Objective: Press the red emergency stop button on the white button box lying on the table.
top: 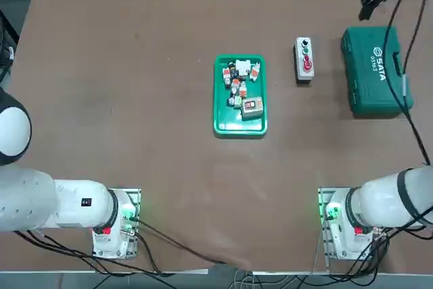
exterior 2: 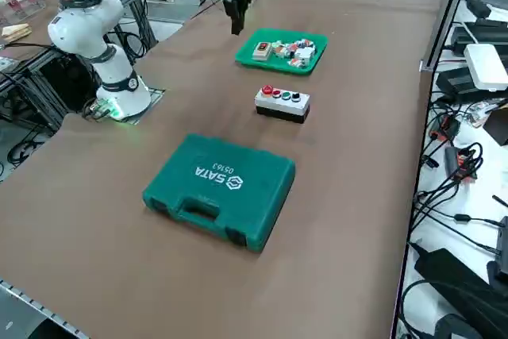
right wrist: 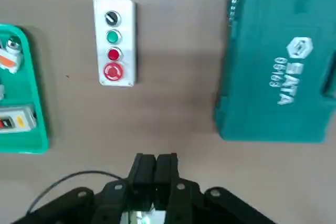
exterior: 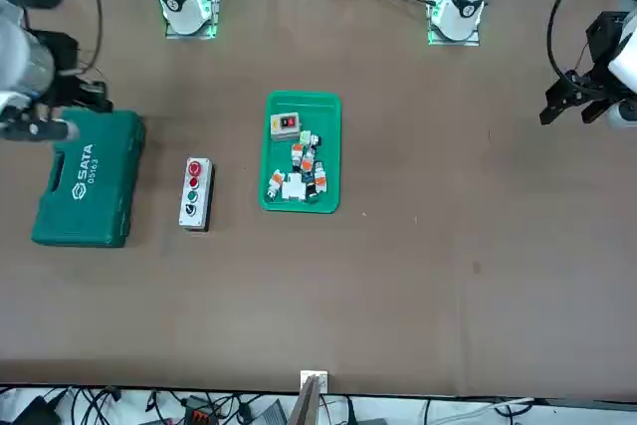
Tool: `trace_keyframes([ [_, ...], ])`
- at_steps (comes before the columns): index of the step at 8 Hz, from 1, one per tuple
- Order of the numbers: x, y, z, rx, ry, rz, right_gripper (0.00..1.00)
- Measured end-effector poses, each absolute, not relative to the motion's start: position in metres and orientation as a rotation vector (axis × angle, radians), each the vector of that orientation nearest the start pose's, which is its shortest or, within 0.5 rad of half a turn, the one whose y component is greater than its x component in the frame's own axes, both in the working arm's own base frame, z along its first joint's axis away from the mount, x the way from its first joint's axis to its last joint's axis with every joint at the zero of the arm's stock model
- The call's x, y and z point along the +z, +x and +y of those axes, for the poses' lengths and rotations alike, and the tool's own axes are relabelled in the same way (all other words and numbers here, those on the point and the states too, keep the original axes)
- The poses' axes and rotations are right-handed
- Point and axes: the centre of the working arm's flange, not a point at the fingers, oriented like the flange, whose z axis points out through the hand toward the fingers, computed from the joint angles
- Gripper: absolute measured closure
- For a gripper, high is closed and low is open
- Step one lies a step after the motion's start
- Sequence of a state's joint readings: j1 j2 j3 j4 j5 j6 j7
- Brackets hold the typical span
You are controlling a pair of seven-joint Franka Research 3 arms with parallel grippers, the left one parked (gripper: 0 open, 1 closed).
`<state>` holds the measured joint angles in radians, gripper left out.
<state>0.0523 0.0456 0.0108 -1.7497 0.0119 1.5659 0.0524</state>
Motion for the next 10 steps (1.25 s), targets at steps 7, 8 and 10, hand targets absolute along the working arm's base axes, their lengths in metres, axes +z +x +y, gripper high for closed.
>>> trace_keyframes([
  [7,0.334,0.522,0.111,0.044,-3.118,0.101,0.98],
  [8,0.32,0.519,0.117,0.04,-3.118,0.108,0.98],
  [10,0.308,0.52,0.12,0.044,-3.119,0.112,0.98],
])
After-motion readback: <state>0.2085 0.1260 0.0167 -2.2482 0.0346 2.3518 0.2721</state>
